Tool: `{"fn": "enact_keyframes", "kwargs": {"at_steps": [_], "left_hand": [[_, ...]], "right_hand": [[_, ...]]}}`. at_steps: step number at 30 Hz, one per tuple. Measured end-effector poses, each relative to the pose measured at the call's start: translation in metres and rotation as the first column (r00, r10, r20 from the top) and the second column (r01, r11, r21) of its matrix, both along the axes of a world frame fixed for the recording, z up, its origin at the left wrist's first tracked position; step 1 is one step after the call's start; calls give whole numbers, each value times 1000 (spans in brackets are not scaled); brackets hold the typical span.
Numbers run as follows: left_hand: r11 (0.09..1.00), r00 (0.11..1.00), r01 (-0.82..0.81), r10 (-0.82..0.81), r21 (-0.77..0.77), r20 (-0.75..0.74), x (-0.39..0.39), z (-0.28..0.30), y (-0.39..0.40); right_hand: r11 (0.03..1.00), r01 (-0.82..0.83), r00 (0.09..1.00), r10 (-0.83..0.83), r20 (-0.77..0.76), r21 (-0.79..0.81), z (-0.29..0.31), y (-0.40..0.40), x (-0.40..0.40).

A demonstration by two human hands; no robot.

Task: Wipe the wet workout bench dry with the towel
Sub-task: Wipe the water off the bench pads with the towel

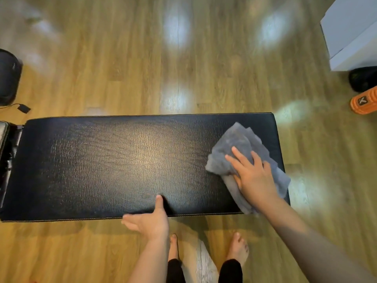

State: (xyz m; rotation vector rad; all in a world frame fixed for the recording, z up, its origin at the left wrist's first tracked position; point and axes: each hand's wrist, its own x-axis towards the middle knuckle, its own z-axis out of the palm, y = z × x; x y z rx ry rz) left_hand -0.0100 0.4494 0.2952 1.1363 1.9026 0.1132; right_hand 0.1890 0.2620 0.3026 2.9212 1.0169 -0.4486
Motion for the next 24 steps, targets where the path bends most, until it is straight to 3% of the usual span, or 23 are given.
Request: {"fn": "enact_keyframes", "kwargs": {"at_steps": [3, 5, 7, 9, 13, 16, 20, 24], "left_hand": [[892, 903, 424, -401, 157, -156, -3, 5, -24], [701, 729, 681, -619, 213, -293, -3, 6, -38], [508, 543, 838, -752, 197, -374, -4, 3, -48], [423, 454, 890, -790, 169, -412, -3, 2, -52], [401, 414, 908, -807, 124, -421, 0, 6, -48], [403, 408, 909, -814, 103, -414, 1, 9, -45], [427, 414, 901, -803, 72, -429, 8, 12, -44], [410, 396, 909, -799, 71, -453, 10, 11, -45]], "right_hand": [[988, 157, 986, -157, -61, 3, -1, 50, 23], [982, 187, 980, -184, -78, 29, 1, 79, 20], [990, 137, 987, -134, -93, 33, 1, 92, 7], [998, 25, 998, -22, -59, 54, 0, 85, -14], [980, -189, 981, 191, -18, 68, -1, 22, -68], [974, -223, 975, 224, -17, 50, -6, -39, -81], [992, -122, 992, 122, 13, 0, -5, -81, -42], [996, 84, 996, -84, -13, -8, -1, -62, 30]]}}
